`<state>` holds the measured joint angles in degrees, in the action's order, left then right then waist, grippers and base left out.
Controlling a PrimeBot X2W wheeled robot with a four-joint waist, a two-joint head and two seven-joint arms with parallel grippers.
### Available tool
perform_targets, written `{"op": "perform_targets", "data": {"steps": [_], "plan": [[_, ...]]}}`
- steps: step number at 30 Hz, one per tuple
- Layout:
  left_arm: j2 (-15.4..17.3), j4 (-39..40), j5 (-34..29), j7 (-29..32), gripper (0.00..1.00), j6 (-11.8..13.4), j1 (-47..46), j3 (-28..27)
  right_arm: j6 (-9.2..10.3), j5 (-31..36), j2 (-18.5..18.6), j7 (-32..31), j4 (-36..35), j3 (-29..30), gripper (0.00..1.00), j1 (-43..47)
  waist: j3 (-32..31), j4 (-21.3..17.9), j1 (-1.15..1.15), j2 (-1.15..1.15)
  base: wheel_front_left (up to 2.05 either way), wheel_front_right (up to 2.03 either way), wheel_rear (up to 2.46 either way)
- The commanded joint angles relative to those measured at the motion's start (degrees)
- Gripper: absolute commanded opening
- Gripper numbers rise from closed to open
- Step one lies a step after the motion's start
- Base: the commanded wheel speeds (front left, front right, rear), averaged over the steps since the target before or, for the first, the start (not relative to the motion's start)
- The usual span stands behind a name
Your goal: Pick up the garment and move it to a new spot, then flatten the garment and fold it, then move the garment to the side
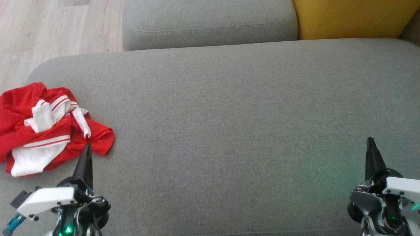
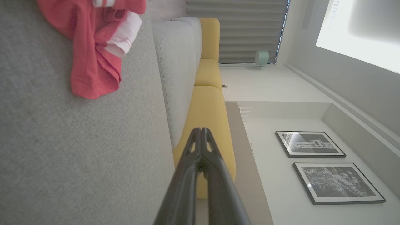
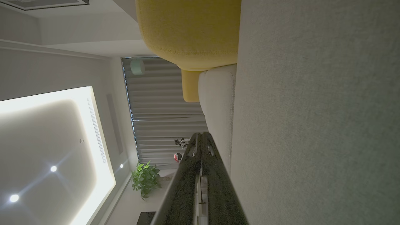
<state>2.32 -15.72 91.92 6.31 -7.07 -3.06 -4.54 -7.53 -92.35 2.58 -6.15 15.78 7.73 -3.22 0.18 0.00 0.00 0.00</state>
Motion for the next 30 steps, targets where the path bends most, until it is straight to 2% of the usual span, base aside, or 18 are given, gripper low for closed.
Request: {"op": "perform_targets", "data": {"steps": [1, 11, 12, 15, 30], "plan": [[0.55, 1.69, 0.27, 0.16, 0.00, -0.42, -3.13, -1.96, 0.04, 0.17, 0.30, -0.34, -1.76, -1.21, 0.00, -2.97, 0.00, 0.00, 0.00, 0.00, 0.00, 0.00, 0.00], [0.55, 1.69, 0.27, 0.16, 0.00, -0.42, -3.13, -1.96, 0.04, 0.17, 0.30, -0.33, -1.76, -1.22, 0.00, -2.97, 0.00, 0.00, 0.00, 0.00, 0.00, 0.00, 0.00], [0.00, -0.02, 0.00, 0.00, 1.00, 0.01, 0.00, 0.00, 0.00, 0.00, 0.00, 0.00, 0.02, 0.00, 1.00, 0.00, 0.00, 0.00, 0.00, 0.00, 0.00, 0.00, 0.00], [-0.25, -1.79, -0.02, -0.07, 1.00, 0.05, 0.77, 0.21, 0.00, 0.04, -0.18, 0.08, 1.65, -0.12, 1.00, 0.76, 0.00, 0.00, 0.00, 0.00, 0.00, 0.00, 0.00], [0.21, -0.07, -1.54, -2.40, 1.00, 0.00, -0.11, 2.44, 0.01, 2.23, 0.61, 2.26, -0.95, -1.68, 1.00, 0.74, -0.10, 0.05, 0.00, 0.00, 0.00, 0.00, 0.00]]}}
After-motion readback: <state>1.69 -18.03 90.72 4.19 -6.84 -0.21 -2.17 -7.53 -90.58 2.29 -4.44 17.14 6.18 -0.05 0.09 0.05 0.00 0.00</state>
